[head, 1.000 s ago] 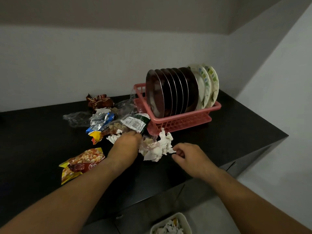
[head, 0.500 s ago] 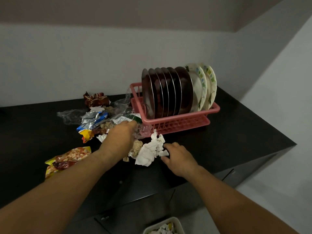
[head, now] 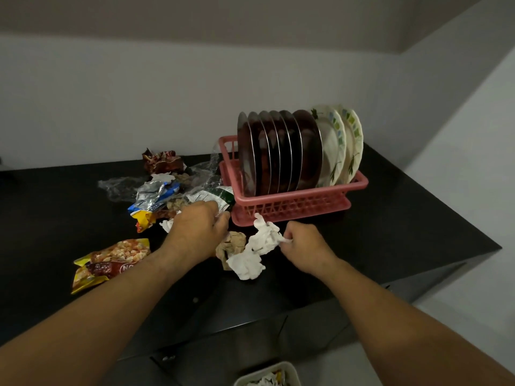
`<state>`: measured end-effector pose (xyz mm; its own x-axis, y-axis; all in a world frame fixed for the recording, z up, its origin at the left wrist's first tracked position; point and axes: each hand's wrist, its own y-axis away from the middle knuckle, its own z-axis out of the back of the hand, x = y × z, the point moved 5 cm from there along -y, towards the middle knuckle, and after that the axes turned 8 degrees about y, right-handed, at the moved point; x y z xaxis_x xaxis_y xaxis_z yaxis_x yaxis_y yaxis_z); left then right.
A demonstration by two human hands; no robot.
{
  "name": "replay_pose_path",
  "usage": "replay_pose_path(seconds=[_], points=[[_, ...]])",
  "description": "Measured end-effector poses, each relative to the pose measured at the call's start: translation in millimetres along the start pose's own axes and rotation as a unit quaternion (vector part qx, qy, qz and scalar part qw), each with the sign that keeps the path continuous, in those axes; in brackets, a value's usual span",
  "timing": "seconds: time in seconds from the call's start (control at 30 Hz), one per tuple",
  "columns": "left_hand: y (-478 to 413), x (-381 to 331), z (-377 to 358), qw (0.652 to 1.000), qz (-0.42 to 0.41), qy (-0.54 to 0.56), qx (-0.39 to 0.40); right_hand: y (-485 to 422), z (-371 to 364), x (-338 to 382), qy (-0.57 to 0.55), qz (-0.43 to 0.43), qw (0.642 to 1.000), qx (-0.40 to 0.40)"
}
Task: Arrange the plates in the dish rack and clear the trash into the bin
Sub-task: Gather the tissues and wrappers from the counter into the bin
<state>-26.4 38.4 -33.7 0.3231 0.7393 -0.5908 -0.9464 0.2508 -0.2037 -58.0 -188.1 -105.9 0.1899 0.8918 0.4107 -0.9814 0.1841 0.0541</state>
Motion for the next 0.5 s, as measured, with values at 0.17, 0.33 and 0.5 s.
replay_pose_path(seconds=[0.17, 0.33, 0.5], points=[[2, -10, -6, 0.995, 0.009, 0.006, 0.096, -10, 22, 7, -0.083, 0.024, 0.996, -0.009], [6, -5, -7, 0.996, -0.004, 0.018, 0.090, -14, 27, 11, -0.171, -0.031, 0.985, -0.025], [8, -10, -15, 0.996, -0.035, -0.015, 0.083, -12, 39, 9, -0.193, -0.034, 0.978, -0.075]])
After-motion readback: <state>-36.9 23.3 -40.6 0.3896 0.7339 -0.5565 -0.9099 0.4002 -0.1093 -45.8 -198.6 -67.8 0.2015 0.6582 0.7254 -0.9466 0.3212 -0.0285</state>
